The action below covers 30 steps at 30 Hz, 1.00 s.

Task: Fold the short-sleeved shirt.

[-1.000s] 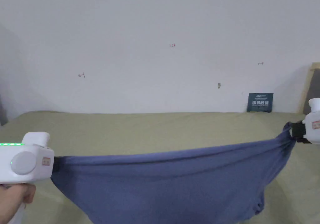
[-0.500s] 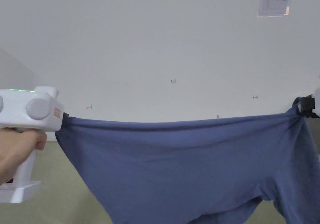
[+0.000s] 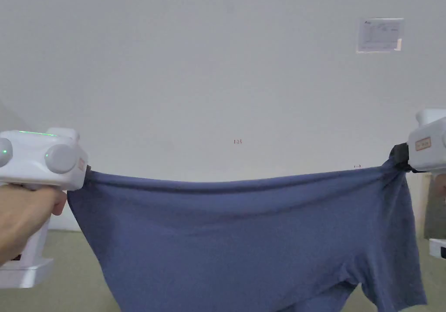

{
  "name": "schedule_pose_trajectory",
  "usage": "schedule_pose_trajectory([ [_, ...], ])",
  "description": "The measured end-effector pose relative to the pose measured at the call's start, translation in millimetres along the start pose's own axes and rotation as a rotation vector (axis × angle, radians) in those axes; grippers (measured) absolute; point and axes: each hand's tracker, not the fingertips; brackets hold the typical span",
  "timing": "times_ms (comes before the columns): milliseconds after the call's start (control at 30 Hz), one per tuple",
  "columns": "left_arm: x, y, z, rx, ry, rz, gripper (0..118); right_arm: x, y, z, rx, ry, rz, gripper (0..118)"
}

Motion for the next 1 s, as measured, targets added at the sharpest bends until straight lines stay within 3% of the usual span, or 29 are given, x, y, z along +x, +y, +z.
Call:
schedule_pose_trajectory([
  [233, 19.4, 22.9, -67.3, 0.012, 0.031, -0.011, 3, -14.6, 19.4, -78.3, 0.017, -0.020, 0.015, 3],
  [300, 24.0, 23.4, -85.0, 0.012, 0.023, -0.008, 3, -8.0, 15.8, -43.5, 0.042, -0.015, 0.056, 3],
  [333, 26.3, 22.3, -95.1, 0.014, 0.031, 0.008, 3, -9.3, 19.7, -80.0, 0.026, -0.045, 0.064, 3],
  [433, 34.5, 12.1, -118.9, -0.008, 0.029, 0.004, 3, -9.5, 6.4, -85.7, -0.005, -0.074, 0.124, 3],
  [467, 38.5, 5.7, -127.4, -0.015, 0.036, -0.015, 3, -22.0, -1.3, -120.4, 0.022, -0.071, 0.160, 3],
  [533, 45.6, -9.4, -141.9, -0.035, 0.043, -0.039, 3, -30.1, -17.5, -146.2, 0.013, -0.071, 0.128, 3],
  [600, 51.1, -27.2, -154.1, -0.057, 0.040, -0.047, 3, -27.4, -44.7, -165.0, -0.074, -0.031, 0.033, 3],
  [700, 56.9, -62.0, -165.8, -0.117, 0.015, -0.052, 3, -21.1, -86.9, -177.4, -0.148, -0.030, 0.061, 3],
  [733, 58.1, -75.7, -168.5, -0.134, 0.004, -0.054, 3, -23.6, -101.0, -166.4, -0.149, -0.055, 0.083, 3],
  [867, 56.3, -138.2, -162.0, -0.224, -0.033, -0.070, 3, -10.1, -169.8, -145.5, -0.234, -0.035, 0.032, 3],
  [933, 50.9, -172.0, -150.4, -0.242, -0.021, -0.067, 3, -2.5, -205.9, -123.0, -0.274, 0.012, -0.041, 3],
  [1000, 44.3, -205.3, -136.7, -0.269, -0.042, -0.075, 3, 7.0, -236.6, -102.9, -0.305, 0.017, -0.047, 3],
])
